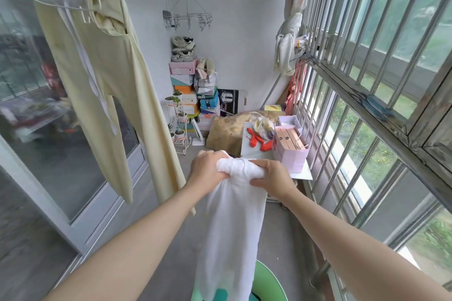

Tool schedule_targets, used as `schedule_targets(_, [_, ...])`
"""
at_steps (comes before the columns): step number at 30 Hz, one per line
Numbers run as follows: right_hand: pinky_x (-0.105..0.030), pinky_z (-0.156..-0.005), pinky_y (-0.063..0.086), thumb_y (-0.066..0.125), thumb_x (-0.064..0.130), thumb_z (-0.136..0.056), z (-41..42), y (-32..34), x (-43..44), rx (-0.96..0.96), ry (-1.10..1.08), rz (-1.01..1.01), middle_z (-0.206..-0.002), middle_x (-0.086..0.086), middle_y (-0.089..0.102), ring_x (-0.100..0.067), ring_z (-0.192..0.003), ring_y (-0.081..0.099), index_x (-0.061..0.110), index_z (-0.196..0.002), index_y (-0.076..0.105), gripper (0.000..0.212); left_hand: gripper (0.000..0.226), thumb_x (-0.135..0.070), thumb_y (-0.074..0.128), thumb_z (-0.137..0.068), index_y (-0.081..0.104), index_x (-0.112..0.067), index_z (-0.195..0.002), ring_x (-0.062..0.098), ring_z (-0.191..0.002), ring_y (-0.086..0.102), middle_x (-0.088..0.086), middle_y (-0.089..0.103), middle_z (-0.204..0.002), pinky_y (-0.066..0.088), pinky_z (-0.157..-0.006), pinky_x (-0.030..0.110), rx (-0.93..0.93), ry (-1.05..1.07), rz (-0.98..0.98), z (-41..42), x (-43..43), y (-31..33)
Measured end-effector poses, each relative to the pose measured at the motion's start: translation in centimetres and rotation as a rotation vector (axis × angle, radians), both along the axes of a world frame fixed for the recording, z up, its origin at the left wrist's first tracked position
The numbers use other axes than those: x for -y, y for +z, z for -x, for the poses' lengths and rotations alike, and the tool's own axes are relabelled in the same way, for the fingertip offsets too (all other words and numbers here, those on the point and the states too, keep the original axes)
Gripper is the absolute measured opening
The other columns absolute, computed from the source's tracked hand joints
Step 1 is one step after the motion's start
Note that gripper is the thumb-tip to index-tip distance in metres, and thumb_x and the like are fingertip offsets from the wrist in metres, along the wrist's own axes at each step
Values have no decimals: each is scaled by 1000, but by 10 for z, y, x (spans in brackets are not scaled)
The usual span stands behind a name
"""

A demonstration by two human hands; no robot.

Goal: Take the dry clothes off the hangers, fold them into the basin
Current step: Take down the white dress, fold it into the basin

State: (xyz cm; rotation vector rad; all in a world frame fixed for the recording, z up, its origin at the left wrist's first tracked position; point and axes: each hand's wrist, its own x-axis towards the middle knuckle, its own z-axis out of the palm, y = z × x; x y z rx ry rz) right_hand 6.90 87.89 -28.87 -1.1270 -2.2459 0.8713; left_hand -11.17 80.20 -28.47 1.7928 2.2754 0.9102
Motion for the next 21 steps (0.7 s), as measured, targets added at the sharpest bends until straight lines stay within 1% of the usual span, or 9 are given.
schedule_targets(2, [-3,-58,35,77,9,-68,-3,-1,-2,-25,-50,-4,-91,10,66,-6,-83,56,21,-108,70,42,39,-29,81,-65,71,-27,-103,26,-107,47,0,49,-104,31,-87,24,-9,33,-3,2,-4,-2])
schedule_targets(5, [-10,-59,35,77,12,-72,-9,-3,-6,-85,-134,-7,-85,6,63,-10,-78,55,18,-102,70,32,38,-23,81,-68,70,-15,-104,26,-122,43,7,48,-127,29,-96,24,44,25,3,7,-5,-4])
schedule_targets(8, [-24,-65,39,75,18,-77,-14,-7,-8,-69,-189,91,-96,-1,57,-14,-77,52,17,-111,65,35,35,-26,77,-76,60,-12,-103,30,-104,57,9,64,-106,41,-78,32,141,82,68,11,-2,-3])
schedule_targets(11, [-27,-81,46,76,22,-78,-17,-12,4,-110,-103,339,-119,-4,52,-17,-102,57,21,-129,54,55,30,-29,75,-78,53,-14,-93,29,-90,58,3,59,-88,36,-64,32,187,171,34,13,2,-1])
schedule_targets(13, [-27,-86,46,76,22,-79,-18,-20,14,-135,-49,463,-121,3,47,-18,-114,53,23,-136,44,65,31,-30,73,-79,52,-12,-94,26,-85,54,1,55,-86,33,-64,31,195,217,0,13,2,2])
schedule_targets(15, [-26,-80,45,72,20,-82,-17,-26,21,-139,-1,549,-114,9,55,-13,-106,55,24,-127,45,53,31,-30,73,-80,53,-10,-93,23,-80,50,1,54,-85,32,-64,30,245,243,-40,12,1,4])
schedule_targets(18, [-21,-69,47,70,20,-84,-13,-39,23,-162,38,663,-122,-6,61,-14,-101,59,24,-136,43,58,32,-34,75,-74,49,-17,-79,19,-73,50,-3,51,-74,33,-60,30,447,168,-93,15,0,5])
schedule_targets(19, [-21,-73,50,72,18,-83,-12,-42,22,-187,35,645,-123,-7,61,-15,-102,60,21,-136,44,60,30,-36,73,-69,48,-20,-75,17,-70,50,-5,51,-71,34,-60,30,523,117,-108,16,2,7])
schedule_targets(21, [-32,-91,52,80,19,-74,-15,-44,16,-246,0,574,-124,-2,62,-15,-108,61,19,-135,45,71,25,-34,73,-68,52,-21,-76,14,-71,53,-4,56,-73,40,-65,30,654,13,-120,17,6,12])
